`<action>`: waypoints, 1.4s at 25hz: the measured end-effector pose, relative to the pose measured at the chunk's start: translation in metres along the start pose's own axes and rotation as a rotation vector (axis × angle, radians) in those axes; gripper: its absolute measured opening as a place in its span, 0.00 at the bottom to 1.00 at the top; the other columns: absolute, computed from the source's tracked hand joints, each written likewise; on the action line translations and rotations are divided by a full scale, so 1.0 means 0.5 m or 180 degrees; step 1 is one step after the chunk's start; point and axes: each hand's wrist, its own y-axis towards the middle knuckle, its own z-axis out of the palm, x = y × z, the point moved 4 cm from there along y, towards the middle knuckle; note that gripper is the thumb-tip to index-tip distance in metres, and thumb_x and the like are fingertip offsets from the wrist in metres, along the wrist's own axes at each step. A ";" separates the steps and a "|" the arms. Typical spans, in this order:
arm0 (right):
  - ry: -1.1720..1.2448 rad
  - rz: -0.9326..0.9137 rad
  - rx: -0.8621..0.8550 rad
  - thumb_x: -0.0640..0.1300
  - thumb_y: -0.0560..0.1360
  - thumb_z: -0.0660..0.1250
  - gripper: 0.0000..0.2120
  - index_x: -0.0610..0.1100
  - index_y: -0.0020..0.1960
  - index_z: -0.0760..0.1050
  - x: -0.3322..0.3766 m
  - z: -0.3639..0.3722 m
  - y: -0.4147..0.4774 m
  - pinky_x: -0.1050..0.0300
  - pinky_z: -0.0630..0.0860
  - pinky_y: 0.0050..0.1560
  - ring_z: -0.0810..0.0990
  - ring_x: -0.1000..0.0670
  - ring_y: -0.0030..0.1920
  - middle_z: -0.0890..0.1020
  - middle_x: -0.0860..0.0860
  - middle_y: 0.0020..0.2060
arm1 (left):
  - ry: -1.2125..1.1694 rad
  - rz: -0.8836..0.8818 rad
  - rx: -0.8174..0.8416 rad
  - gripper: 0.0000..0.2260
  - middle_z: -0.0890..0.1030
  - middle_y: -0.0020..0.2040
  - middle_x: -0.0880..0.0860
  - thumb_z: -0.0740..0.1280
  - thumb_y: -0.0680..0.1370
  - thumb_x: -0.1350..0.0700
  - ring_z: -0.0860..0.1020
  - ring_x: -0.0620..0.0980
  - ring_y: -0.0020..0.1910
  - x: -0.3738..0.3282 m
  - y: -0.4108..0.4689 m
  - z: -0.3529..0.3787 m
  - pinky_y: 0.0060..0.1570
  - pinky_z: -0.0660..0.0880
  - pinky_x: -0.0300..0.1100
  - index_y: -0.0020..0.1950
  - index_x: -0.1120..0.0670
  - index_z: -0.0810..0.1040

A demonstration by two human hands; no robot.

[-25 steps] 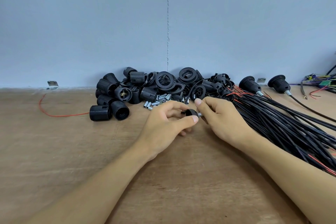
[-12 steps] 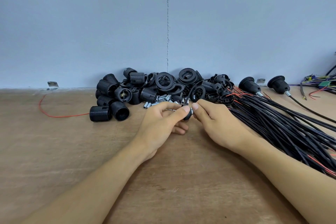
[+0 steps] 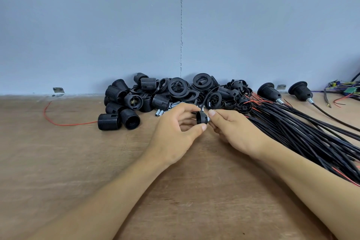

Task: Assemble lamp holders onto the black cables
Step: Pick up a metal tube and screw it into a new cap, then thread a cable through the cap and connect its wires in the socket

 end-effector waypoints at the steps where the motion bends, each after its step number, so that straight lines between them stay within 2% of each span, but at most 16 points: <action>1: 0.0066 0.0024 0.0020 0.58 0.83 0.54 0.23 0.47 0.34 0.64 -0.002 0.001 0.002 0.57 0.60 0.36 0.61 0.56 0.28 0.66 0.57 0.28 | 0.0047 0.0067 -0.0017 0.18 0.85 0.49 0.37 0.77 0.73 0.64 0.84 0.39 0.49 -0.001 -0.001 0.001 0.49 0.78 0.31 0.54 0.44 0.80; 3: 0.0207 0.0064 0.0045 0.58 0.83 0.54 0.23 0.46 0.34 0.64 -0.006 0.003 0.003 0.57 0.59 0.36 0.61 0.56 0.28 0.66 0.57 0.27 | 0.0144 0.0206 -0.0035 0.18 0.85 0.50 0.38 0.76 0.73 0.65 0.84 0.39 0.50 -0.004 -0.005 0.002 0.52 0.78 0.32 0.54 0.44 0.80; 6: 0.0329 0.0172 0.0092 0.56 0.84 0.54 0.22 0.48 0.35 0.66 -0.008 0.004 0.003 0.56 0.59 0.36 0.61 0.55 0.29 0.66 0.57 0.27 | 0.0503 0.0463 -0.0092 0.16 0.84 0.51 0.36 0.76 0.73 0.64 0.83 0.35 0.51 -0.009 -0.008 0.002 0.54 0.76 0.29 0.54 0.47 0.80; 9: 0.0237 0.0195 0.0064 0.54 0.85 0.55 0.22 0.47 0.34 0.66 -0.002 0.002 0.003 0.57 0.60 0.36 0.62 0.56 0.28 0.67 0.57 0.26 | 0.0839 0.0670 -0.0130 0.18 0.83 0.49 0.30 0.76 0.72 0.63 0.81 0.31 0.51 -0.018 -0.012 0.000 0.53 0.72 0.23 0.52 0.42 0.78; 12: -0.0425 -0.0064 -0.0312 0.53 0.84 0.56 0.22 0.47 0.34 0.72 0.014 0.004 -0.010 0.64 0.64 0.34 0.70 0.59 0.29 0.73 0.59 0.25 | 0.1047 0.0732 -0.0210 0.18 0.82 0.47 0.32 0.76 0.71 0.62 0.81 0.32 0.47 -0.020 -0.014 0.003 0.49 0.71 0.22 0.48 0.41 0.76; 14: -0.0903 -0.0062 -0.0673 0.56 0.84 0.55 0.20 0.48 0.39 0.76 0.017 -0.002 -0.018 0.58 0.70 0.39 0.75 0.58 0.34 0.77 0.58 0.29 | 0.1084 0.0728 -0.0328 0.16 0.83 0.46 0.37 0.77 0.70 0.59 0.81 0.36 0.47 -0.018 -0.015 0.001 0.48 0.74 0.26 0.48 0.41 0.77; 16: -0.1566 0.0228 -0.1015 0.56 0.83 0.55 0.16 0.49 0.47 0.75 0.013 -0.028 -0.019 0.52 0.72 0.42 0.79 0.47 0.43 0.80 0.55 0.39 | 0.1153 0.0759 -0.0464 0.14 0.82 0.47 0.40 0.76 0.71 0.57 0.81 0.40 0.49 -0.017 -0.014 -0.005 0.50 0.76 0.32 0.52 0.42 0.80; 17: -0.1967 0.0365 -0.1118 0.52 0.83 0.56 0.11 0.49 0.50 0.75 0.007 -0.049 -0.017 0.51 0.71 0.43 0.79 0.43 0.47 0.81 0.51 0.45 | 0.1179 0.0764 -0.0503 0.14 0.80 0.48 0.40 0.76 0.72 0.57 0.80 0.40 0.50 -0.017 -0.014 -0.007 0.51 0.76 0.32 0.55 0.43 0.82; 18: -0.2327 0.0491 -0.1132 0.47 0.81 0.59 0.06 0.49 0.53 0.74 0.000 -0.068 -0.017 0.51 0.69 0.44 0.79 0.41 0.50 0.80 0.49 0.51 | 0.1205 0.0757 -0.0517 0.15 0.79 0.49 0.40 0.76 0.73 0.56 0.79 0.40 0.51 -0.017 -0.013 -0.007 0.52 0.74 0.30 0.57 0.44 0.83; 20: -0.2889 0.0859 -0.0958 0.42 0.76 0.62 0.10 0.45 0.57 0.73 -0.016 -0.095 -0.018 0.50 0.66 0.45 0.78 0.39 0.55 0.77 0.45 0.56 | 0.1267 0.0758 -0.0490 0.17 0.76 0.50 0.41 0.76 0.74 0.56 0.77 0.38 0.52 -0.018 -0.015 -0.005 0.52 0.69 0.25 0.62 0.44 0.83; 22: -0.3175 0.1156 -0.0820 0.42 0.76 0.62 0.10 0.42 0.56 0.73 -0.027 -0.107 -0.020 0.51 0.64 0.46 0.78 0.39 0.56 0.76 0.43 0.55 | 0.1349 0.0784 -0.0400 0.18 0.75 0.51 0.43 0.75 0.74 0.55 0.75 0.36 0.52 -0.019 -0.018 0.000 0.51 0.66 0.21 0.64 0.45 0.82; 24: -0.3333 0.1193 -0.0761 0.42 0.77 0.62 0.08 0.42 0.55 0.74 -0.029 -0.106 -0.019 0.51 0.63 0.47 0.78 0.40 0.55 0.77 0.44 0.53 | 0.1434 0.0828 -0.0283 0.18 0.74 0.52 0.44 0.74 0.74 0.55 0.75 0.34 0.51 -0.020 -0.021 0.004 0.51 0.65 0.20 0.64 0.45 0.82; 28: -0.3439 0.1103 -0.0888 0.40 0.77 0.62 0.11 0.45 0.57 0.77 -0.032 -0.117 -0.020 0.50 0.68 0.53 0.77 0.40 0.58 0.79 0.45 0.55 | 0.1491 0.0822 -0.0173 0.18 0.73 0.51 0.41 0.74 0.74 0.54 0.76 0.36 0.50 -0.021 -0.022 0.009 0.51 0.66 0.21 0.63 0.46 0.82; 31: -0.3355 0.0995 -0.0997 0.41 0.79 0.62 0.10 0.44 0.60 0.75 -0.033 -0.115 -0.018 0.47 0.70 0.56 0.76 0.41 0.60 0.79 0.45 0.57 | 0.1551 0.0735 -0.0188 0.16 0.73 0.52 0.42 0.74 0.74 0.57 0.74 0.35 0.52 -0.020 -0.020 0.007 0.52 0.65 0.21 0.61 0.48 0.83; 33: -0.2836 0.0437 -0.1270 0.43 0.81 0.61 0.08 0.44 0.59 0.74 -0.013 -0.108 -0.015 0.46 0.71 0.54 0.76 0.41 0.59 0.80 0.46 0.57 | 0.1525 0.0629 -0.0166 0.15 0.75 0.53 0.42 0.72 0.74 0.58 0.73 0.34 0.53 -0.022 -0.020 0.009 0.51 0.64 0.20 0.59 0.47 0.83; 35: -0.2076 -0.0319 -0.1428 0.44 0.82 0.62 0.08 0.45 0.59 0.74 0.018 -0.092 -0.020 0.46 0.75 0.50 0.78 0.43 0.55 0.80 0.49 0.55 | 0.1228 0.0253 -0.0088 0.15 0.78 0.52 0.39 0.66 0.71 0.56 0.74 0.32 0.52 -0.022 -0.017 0.016 0.48 0.65 0.21 0.55 0.45 0.82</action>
